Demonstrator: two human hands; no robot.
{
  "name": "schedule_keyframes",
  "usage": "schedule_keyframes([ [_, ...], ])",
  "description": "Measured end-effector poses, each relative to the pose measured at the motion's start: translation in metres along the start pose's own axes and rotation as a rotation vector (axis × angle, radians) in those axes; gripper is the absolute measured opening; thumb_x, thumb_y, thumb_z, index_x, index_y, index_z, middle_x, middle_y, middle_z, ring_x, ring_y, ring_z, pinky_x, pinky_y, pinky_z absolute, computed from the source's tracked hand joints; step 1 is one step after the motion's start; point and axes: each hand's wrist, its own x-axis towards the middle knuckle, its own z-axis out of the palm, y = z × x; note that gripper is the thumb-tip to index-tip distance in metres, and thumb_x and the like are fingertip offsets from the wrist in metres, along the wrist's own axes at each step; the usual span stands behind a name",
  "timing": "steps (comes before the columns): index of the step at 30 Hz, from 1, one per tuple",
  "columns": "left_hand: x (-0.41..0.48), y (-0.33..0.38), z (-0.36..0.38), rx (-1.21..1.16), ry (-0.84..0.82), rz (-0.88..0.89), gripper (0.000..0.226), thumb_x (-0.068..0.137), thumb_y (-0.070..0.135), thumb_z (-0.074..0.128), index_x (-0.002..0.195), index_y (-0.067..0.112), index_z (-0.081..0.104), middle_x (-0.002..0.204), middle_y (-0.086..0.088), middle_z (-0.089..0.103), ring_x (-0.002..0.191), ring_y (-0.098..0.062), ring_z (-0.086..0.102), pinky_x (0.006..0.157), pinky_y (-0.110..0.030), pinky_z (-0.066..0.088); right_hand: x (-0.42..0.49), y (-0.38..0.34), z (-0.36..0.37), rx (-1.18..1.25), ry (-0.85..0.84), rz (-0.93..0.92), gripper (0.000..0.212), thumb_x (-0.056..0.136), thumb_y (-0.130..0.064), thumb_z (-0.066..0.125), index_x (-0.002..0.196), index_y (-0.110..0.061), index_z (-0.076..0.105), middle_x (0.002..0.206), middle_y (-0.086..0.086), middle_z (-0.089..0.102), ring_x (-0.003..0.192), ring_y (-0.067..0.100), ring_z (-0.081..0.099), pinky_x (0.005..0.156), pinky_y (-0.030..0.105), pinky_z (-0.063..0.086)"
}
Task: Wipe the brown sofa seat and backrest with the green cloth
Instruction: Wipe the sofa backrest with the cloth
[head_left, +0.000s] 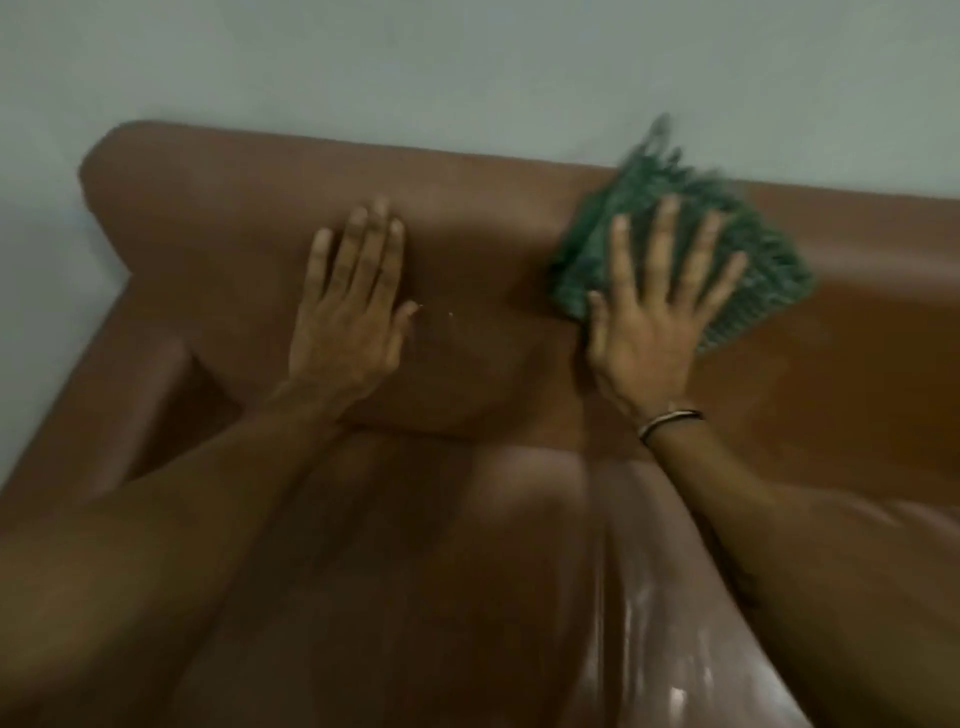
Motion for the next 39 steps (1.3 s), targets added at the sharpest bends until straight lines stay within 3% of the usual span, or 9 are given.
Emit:
schedule_keyframes([
  [5,-0.011,-0.114,-0.014,-0.002,-0.012,-0.006,0.074,0.120,0.041,0.033,0.178,0.003,0.008,0.186,-0.021,0.011,0.174,-0.039,0.013,0.143,-0.052,0.002,-0.047,-0.124,0.038,0.067,-0.232,-0.418,0.093,0.109,-0.026,0.063,0.177,-0.033,0.001,0.184,-0.002,-0.021,0.170,0.034,-0.026,0.135,0.065,-0.019],
  [9,-0.021,-0.162,-0.009,-0.038,0.008,-0.004,0.072,0.120,0.040,0.035,0.178,0.002,0.012,0.185,-0.023,0.016,0.173,-0.040,0.018,0.142,-0.056,0.015,-0.071,-0.064,0.021,0.045,-0.492,-0.646,0.116,0.098,-0.002,0.073,0.177,-0.030,-0.007,0.184,0.001,0.022,0.173,0.021,-0.018,0.106,0.051,0.059],
  [15,-0.054,-0.196,0.015,-0.058,0.035,-0.001,0.077,0.120,0.039,0.037,0.179,0.007,-0.001,0.186,-0.014,-0.004,0.174,-0.029,-0.003,0.143,-0.051,0.007,0.037,-0.131,0.020,-0.145,-0.070,-0.505,0.072,0.114,-0.051,0.052,0.177,-0.031,0.024,0.187,0.006,0.012,0.174,0.036,0.002,0.139,0.063,-0.002],
  [20,-0.070,-0.193,0.034,-0.053,0.043,-0.046,0.079,0.119,0.038,0.039,0.178,0.005,-0.002,0.185,-0.014,-0.012,0.174,-0.032,-0.010,0.143,-0.053,0.004,-0.007,-0.236,0.048,0.006,-0.268,-0.758,0.073,0.110,-0.014,0.049,0.176,-0.031,0.025,0.183,-0.001,0.007,0.172,0.032,0.003,0.137,0.059,0.019],
  [24,-0.067,-0.176,0.041,-0.075,0.066,-0.135,0.082,0.119,0.042,0.040,0.177,0.008,-0.008,0.183,-0.010,-0.024,0.172,-0.029,-0.020,0.143,-0.052,-0.001,-0.057,-0.142,0.030,-0.023,-0.677,-0.856,0.086,0.103,0.000,0.033,0.178,-0.033,0.006,0.185,-0.005,0.012,0.140,0.032,0.067,0.053,0.035,0.050],
  [28,-0.082,-0.152,0.049,-0.109,0.032,-0.194,0.088,0.117,0.041,0.045,0.176,0.010,-0.012,0.182,-0.009,-0.026,0.171,-0.030,-0.023,0.143,-0.053,0.000,-0.011,-0.054,-0.007,-0.159,-0.400,-0.793,0.082,0.109,-0.023,0.056,0.178,-0.030,0.012,0.187,0.002,0.009,0.166,0.033,0.021,0.132,0.055,0.025],
  [35,-0.099,-0.160,0.051,-0.086,0.013,-0.131,0.085,0.114,0.028,0.044,0.177,0.008,-0.010,0.183,-0.011,-0.023,0.172,-0.029,-0.024,0.143,-0.050,-0.004,0.006,-0.266,0.058,0.030,-0.095,-0.508,0.068,0.112,-0.028,0.056,0.175,-0.035,0.030,0.184,-0.001,-0.002,0.172,0.029,-0.012,0.138,0.062,-0.010],
  [37,-0.100,-0.170,0.052,-0.036,0.004,-0.071,0.084,0.116,0.030,0.043,0.177,0.008,-0.010,0.183,-0.011,-0.027,0.171,-0.028,-0.027,0.142,-0.048,-0.009,-0.036,-0.248,0.063,0.020,-0.278,-0.715,0.073,0.108,-0.011,0.051,0.175,-0.031,0.030,0.182,-0.002,0.005,0.171,0.026,-0.003,0.139,0.059,0.015],
  [39,-0.097,-0.174,0.050,-0.023,-0.017,-0.064,0.083,0.119,0.036,0.041,0.177,0.009,-0.012,0.182,-0.010,-0.030,0.171,-0.027,-0.029,0.142,-0.047,-0.011,-0.067,-0.194,0.054,0.017,-0.427,-0.879,0.073,0.105,-0.002,0.045,0.173,-0.027,0.034,0.180,-0.003,0.018,0.166,0.019,0.017,0.094,0.037,0.063],
])
